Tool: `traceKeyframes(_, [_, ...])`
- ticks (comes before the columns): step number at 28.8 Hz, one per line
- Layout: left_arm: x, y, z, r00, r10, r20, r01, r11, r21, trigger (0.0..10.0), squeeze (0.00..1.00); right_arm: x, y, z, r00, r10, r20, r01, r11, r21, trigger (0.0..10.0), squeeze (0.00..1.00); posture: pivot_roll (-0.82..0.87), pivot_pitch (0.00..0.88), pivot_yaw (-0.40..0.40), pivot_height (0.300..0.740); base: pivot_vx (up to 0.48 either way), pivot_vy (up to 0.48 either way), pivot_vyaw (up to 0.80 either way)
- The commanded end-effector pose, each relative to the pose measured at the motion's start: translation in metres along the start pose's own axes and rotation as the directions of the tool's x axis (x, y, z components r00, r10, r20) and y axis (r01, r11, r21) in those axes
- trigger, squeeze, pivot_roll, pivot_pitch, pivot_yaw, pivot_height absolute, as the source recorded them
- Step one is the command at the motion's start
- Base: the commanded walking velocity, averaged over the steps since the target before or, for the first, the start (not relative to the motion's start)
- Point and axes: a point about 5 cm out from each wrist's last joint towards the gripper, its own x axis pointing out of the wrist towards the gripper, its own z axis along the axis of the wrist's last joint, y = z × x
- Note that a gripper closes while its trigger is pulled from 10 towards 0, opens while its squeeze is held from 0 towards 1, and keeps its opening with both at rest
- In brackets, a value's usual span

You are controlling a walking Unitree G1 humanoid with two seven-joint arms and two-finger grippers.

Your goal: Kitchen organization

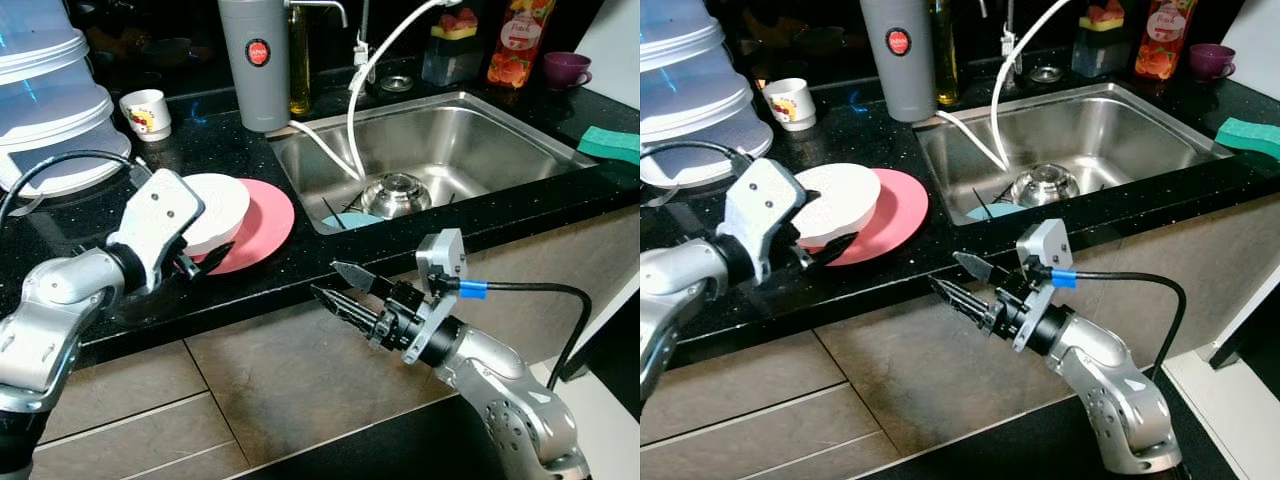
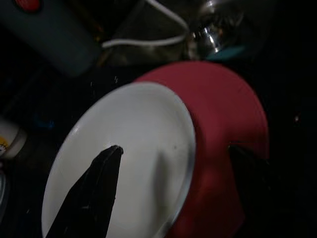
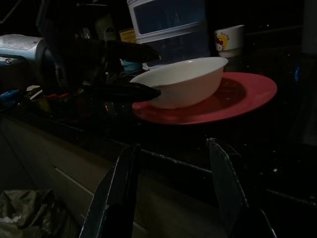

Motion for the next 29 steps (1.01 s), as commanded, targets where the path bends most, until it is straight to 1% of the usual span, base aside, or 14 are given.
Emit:
traceKeyframes(1, [0.0, 0.006, -0.001, 0.999, 0.003, -0.04, -0.001, 0.999, 0.051, 10.0, 0.0, 0.0, 0.004, 0.001, 1.0, 0.015, -0.007, -0.015, 1.0, 0.001, 10.0, 0.0, 0.05, 0.0, 0.047, 0.74, 0.0, 0.0, 0.0])
traceKeyframes(6, [0.0, 0.006, -0.011, 0.988, -0.061, -0.142, 0.076, 0.992, 0.097, 10.0, 0.0, 0.0, 0.004, 0.001, 1.0, 0.009, -0.012, -0.009, 1.0, -0.004, 10.0, 0.0, 0.04, 0.0, 0.06, 0.74, 0.0, 0.0, 0.0])
traceKeyframes(11, [0.0, 0.007, -0.018, 0.98, -0.078, -0.186, 0.098, 0.99, 0.104, 10.0, 0.0, 0.0, 0.004, 0.001, 1.0, -0.003, -0.013, 0.003, 1.0, -0.01, 10.0, 0.0, 0.03, 0.0, 0.067, 0.74, 0.0, 0.0, 0.0])
traceKeyframes(12, [0.0, 0.009, -0.019, 0.979, -0.072, -0.193, 0.093, 0.99, 0.106, 0.5, 0.0, 0.0, 0.004, 0.001, 1.0, -0.007, -0.012, 0.007, 1.0, -0.011, 10.0, 0.0, 0.03, 0.0, 0.072, 0.74, 0.0, 0.0, 0.0])
traceKeyframes(13, [-0.001, 0.01, -0.02, 0.975, -0.07, -0.209, 0.095, 0.989, 0.111, 0.0, 0.0, -0.001, 0.004, 0.001, 1.0, -0.012, -0.011, 0.012, 1.0, -0.012, 10.0, 0.0, 0.03, 0.0, 0.074, 0.74, 0.0, 0.0, 0.0])
traceKeyframes(19, [-0.002, 0.015, -0.022, 0.969, -0.066, -0.236, 0.1, 0.985, 0.137, 0.0, 0.0, 0.0, 0.004, 0.001, 1.0, -0.022, -0.01, 0.022, 1.0, -0.014, 10.0, 0.0, 0.03, 0.0, 0.076, 0.74, 0.0, 0.0, 0.0])
traceKeyframes(29, [-0.001, 0.022, -0.016, 0.976, -0.032, -0.216, 0.068, 0.984, 0.162, 0.0, 0.0, 0.002, 0.003, 0.0, 1.0, -0.029, -0.007, 0.029, 0.999, -0.014, 10.0, 0.0, 0.04, 0.0, 0.077, 0.74, 0.0, 0.0, 0.0])
